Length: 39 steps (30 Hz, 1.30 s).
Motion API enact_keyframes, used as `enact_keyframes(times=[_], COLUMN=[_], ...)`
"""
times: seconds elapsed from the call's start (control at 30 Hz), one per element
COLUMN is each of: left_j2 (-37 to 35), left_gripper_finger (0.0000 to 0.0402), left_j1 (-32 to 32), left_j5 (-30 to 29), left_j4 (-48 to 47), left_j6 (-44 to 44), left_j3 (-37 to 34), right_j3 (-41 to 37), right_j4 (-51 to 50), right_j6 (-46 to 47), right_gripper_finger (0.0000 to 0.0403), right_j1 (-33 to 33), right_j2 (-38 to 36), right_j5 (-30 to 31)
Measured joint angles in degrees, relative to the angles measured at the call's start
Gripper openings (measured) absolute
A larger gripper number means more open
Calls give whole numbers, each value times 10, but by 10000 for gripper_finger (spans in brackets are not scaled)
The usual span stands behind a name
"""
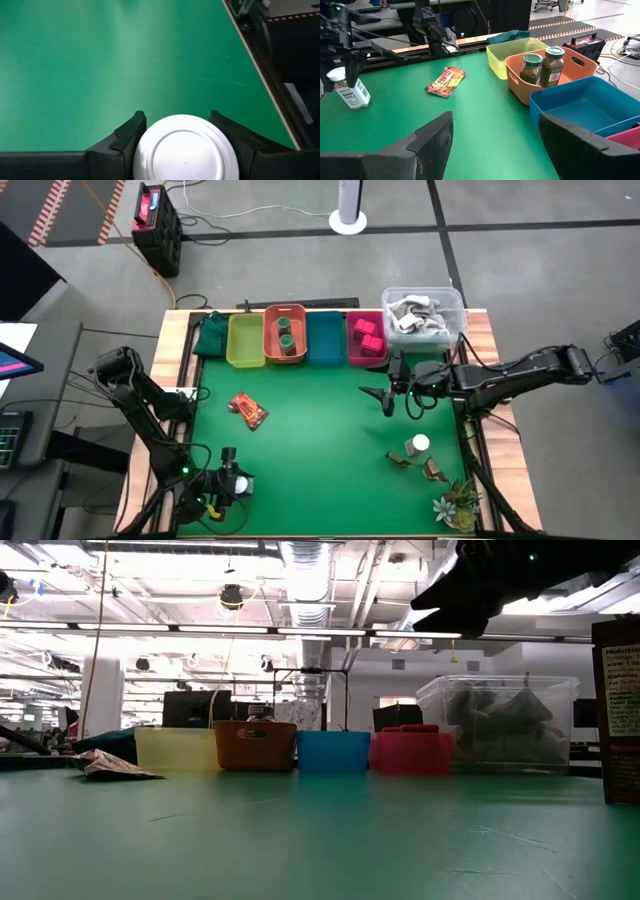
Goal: Sort spices by type
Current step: Put the left white spice bottle into the blue bin
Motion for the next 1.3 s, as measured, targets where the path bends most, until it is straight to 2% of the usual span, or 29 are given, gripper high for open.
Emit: enact_keyframes(times=[0.17,0.43,0.73,0.97,1.1,1.3], left_j2=[0,-22,-43,-43,-43,-42], left_gripper_finger=[185,185,185,185,185,185], left_j1=[33,128,292,463,554,681], left_j5=[1,30,85,216,293,397], left_j4=[-8,6,73,194,255,286], left_j6=[50,180,329,442,467,489], left_j3=[0,-2,-1,-1,-1,3], right_j3=[0,0,0,0,0,0], right_j4=[0,0,0,0,-9,-78], right_j6=[-4,-4,27,5,-5,-30], right_gripper_finger=[317,317,317,317,317,317], right_j1=[0,0,-2,-5,-5,-10], right_j2=[0,0,0,0,-3,-46], right_j5=[0,0,0,0,0,-2])
